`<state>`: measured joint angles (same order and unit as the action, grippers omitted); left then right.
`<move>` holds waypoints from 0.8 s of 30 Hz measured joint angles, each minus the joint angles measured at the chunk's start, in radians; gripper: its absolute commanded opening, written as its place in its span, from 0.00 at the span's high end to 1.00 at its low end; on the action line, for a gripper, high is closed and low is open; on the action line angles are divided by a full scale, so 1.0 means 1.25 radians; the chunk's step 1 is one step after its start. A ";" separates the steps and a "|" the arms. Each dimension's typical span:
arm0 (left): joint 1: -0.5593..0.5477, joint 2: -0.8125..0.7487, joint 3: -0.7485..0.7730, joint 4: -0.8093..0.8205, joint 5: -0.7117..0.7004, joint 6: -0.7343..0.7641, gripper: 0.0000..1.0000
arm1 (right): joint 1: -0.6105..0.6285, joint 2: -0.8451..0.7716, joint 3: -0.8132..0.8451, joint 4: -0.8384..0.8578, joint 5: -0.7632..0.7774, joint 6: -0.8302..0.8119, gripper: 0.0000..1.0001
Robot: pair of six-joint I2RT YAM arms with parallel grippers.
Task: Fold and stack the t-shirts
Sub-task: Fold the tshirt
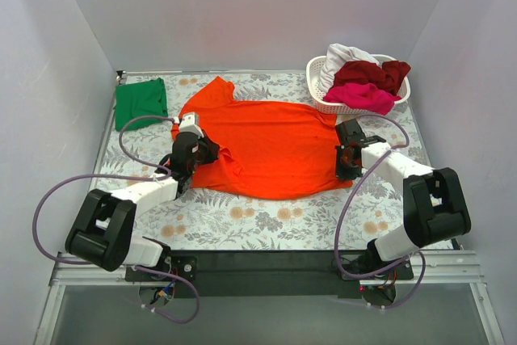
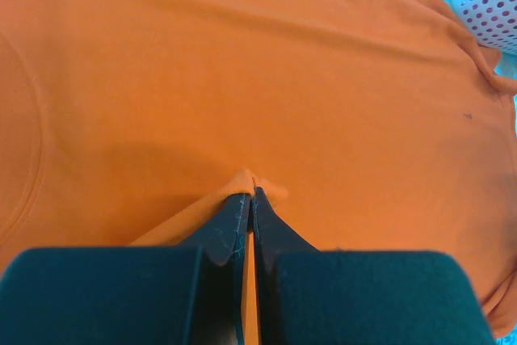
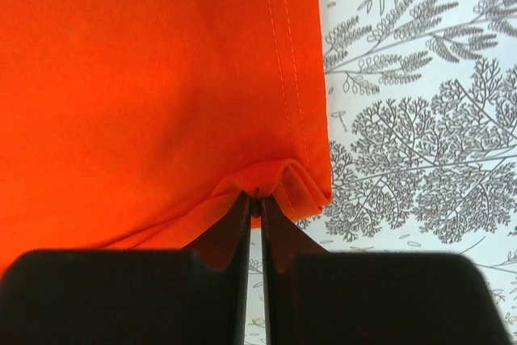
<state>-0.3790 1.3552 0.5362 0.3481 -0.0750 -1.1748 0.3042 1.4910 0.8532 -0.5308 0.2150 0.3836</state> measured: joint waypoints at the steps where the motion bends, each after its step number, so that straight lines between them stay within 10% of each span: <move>1: 0.001 0.015 0.013 0.006 0.005 0.006 1.00 | 0.000 0.008 0.006 0.001 0.000 -0.004 0.99; 24: 0.088 0.168 0.168 0.081 0.131 0.084 1.00 | -0.011 0.176 0.265 -0.007 0.003 -0.079 0.99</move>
<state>-0.2691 1.5658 0.7467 0.4488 0.0883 -1.0698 0.2909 1.7107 1.1847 -0.5396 0.2184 0.2848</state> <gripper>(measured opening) 0.018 0.022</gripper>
